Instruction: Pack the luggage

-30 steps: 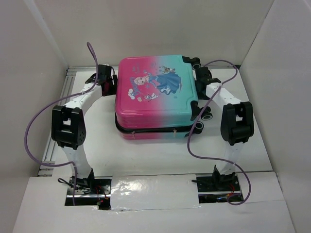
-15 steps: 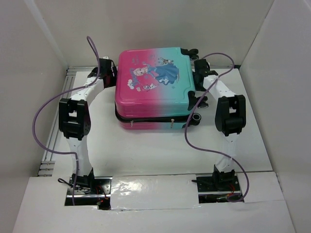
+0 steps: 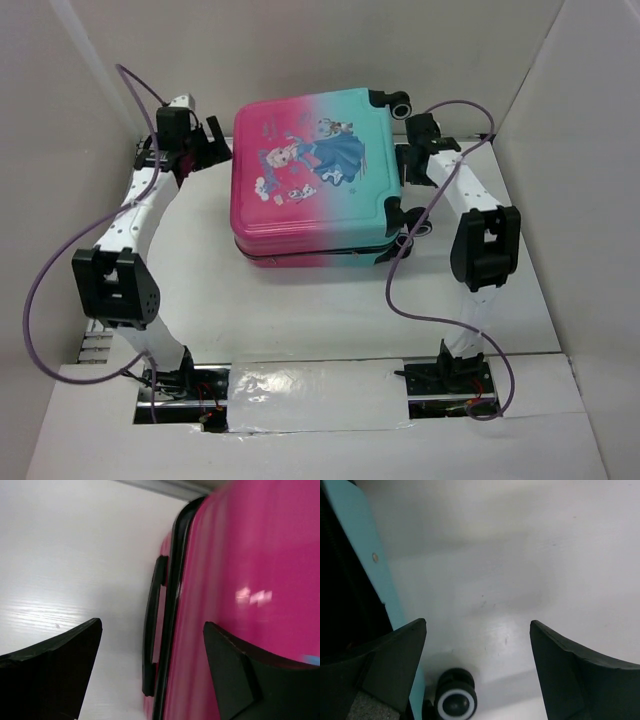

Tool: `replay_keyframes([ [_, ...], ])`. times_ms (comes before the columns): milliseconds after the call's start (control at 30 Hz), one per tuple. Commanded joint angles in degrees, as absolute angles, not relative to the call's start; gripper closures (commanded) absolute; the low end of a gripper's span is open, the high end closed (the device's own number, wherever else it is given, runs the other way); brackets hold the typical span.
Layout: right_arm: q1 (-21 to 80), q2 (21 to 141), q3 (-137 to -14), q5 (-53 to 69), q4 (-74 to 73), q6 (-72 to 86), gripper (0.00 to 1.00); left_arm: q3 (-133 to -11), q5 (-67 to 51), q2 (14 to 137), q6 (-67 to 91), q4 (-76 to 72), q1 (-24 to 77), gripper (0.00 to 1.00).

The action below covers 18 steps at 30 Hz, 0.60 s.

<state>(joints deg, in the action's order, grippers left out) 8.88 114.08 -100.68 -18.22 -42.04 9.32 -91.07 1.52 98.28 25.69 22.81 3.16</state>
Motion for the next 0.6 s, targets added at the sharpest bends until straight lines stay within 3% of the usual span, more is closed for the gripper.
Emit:
replay_keyframes([
  [0,11.3,103.3,-102.3,-8.3,-43.8,12.3,0.07,-90.2,-9.1,93.1,28.3,22.3,5.1,0.04],
  [233,7.2,102.7,-105.8,-9.5,-48.6,12.2,0.06,-88.8,-8.7,91.3,28.9,27.2,-3.8,0.03],
  [433,6.7,90.8,-94.1,-5.4,-42.4,13.6,0.06,-78.0,-10.5,82.4,29.5,25.1,-4.4,0.03],
  [567,6.7,86.8,-85.8,-3.3,-37.1,14.9,0.05,-72.2,-9.1,84.6,30.8,22.1,-4.4,0.05],
])
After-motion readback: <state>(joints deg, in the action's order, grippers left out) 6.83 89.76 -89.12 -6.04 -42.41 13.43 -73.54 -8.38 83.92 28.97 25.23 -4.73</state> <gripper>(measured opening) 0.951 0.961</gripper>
